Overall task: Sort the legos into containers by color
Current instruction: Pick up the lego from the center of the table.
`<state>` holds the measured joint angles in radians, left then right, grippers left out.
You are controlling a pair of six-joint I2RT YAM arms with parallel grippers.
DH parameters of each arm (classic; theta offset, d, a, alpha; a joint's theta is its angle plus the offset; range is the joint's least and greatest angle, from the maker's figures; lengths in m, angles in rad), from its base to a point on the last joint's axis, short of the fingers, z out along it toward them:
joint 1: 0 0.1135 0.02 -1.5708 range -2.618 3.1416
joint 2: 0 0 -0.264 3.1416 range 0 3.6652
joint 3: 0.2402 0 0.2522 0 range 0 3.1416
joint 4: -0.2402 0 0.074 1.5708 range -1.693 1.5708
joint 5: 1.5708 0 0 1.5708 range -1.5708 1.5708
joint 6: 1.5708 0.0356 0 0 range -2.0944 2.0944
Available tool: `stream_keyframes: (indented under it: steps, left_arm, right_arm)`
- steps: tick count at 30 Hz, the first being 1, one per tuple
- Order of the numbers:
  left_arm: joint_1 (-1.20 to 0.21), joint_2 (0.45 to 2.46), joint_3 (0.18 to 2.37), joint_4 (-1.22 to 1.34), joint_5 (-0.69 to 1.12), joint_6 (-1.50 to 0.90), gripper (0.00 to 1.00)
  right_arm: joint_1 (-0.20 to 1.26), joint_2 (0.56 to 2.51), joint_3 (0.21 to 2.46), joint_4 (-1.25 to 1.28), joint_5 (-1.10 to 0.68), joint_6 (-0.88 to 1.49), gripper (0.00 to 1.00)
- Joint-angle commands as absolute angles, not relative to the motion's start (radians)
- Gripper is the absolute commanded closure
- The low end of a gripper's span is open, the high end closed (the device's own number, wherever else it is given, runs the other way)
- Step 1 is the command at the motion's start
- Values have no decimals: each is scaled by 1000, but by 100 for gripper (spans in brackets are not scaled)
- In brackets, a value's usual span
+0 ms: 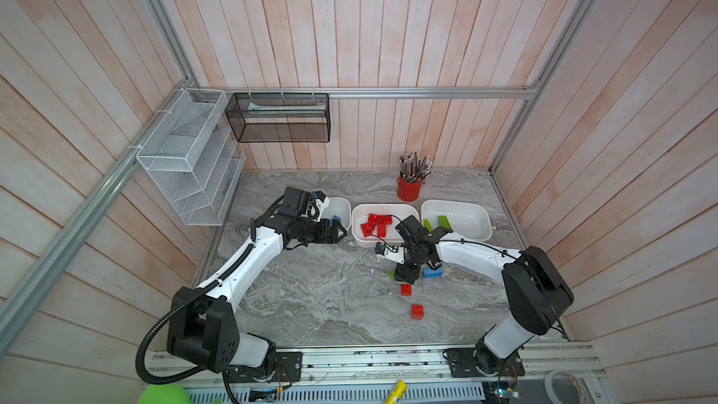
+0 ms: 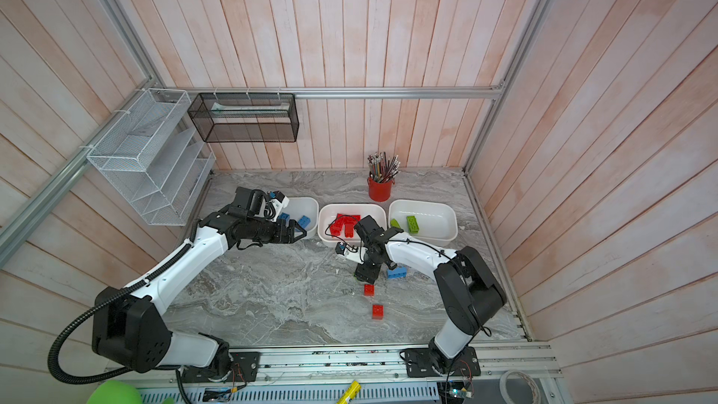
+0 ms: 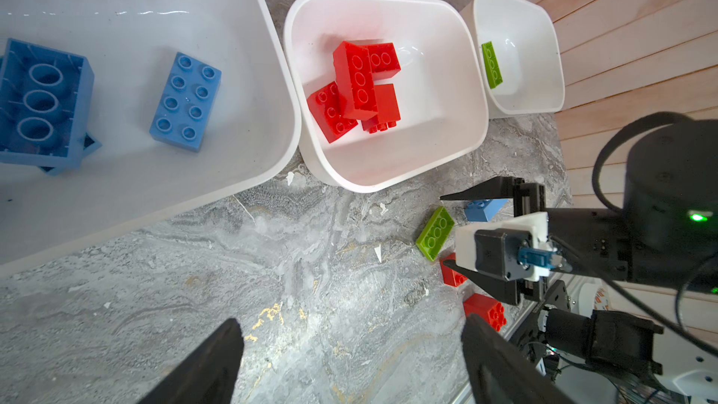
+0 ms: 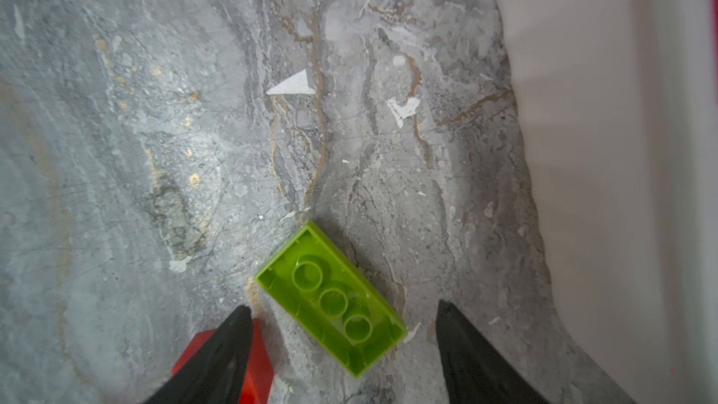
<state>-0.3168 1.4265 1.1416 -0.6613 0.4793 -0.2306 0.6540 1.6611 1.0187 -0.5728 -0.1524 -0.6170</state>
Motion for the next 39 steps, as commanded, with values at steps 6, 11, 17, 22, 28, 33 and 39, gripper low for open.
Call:
stream_keyframes:
  steps: [6, 11, 17, 22, 28, 33, 39]
  left_arm:
    - [-305, 1408, 1124, -638, 492, -204, 10]
    - [-304, 1405, 1114, -637, 494, -202, 10]
    - [-301, 1404, 1111, -634, 495, -200, 10]
    - [-299, 1405, 1114, -636, 495, -198, 10]
    - [-299, 1411, 1120, -640, 497, -195, 10]
    - [-299, 1414, 1119, -643, 496, -193, 10]
    - [-298, 1407, 1130, -656, 498, -192, 10]
  right_arm:
    - [681, 1708, 1049, -640, -160, -644, 25]
    - [689, 1726, 1060, -648, -140, -650, 25]
    - [696, 1776, 1092, -661, -123, -650, 28]
    - [696, 1783, 1090, -666, -141, -647, 35]
    - [695, 1786, 1109, -688, -142, -629, 57]
    - [695, 1775, 1123, -689, -126, -626, 69]
    - [692, 1689, 1187, -745, -126, -607, 72]
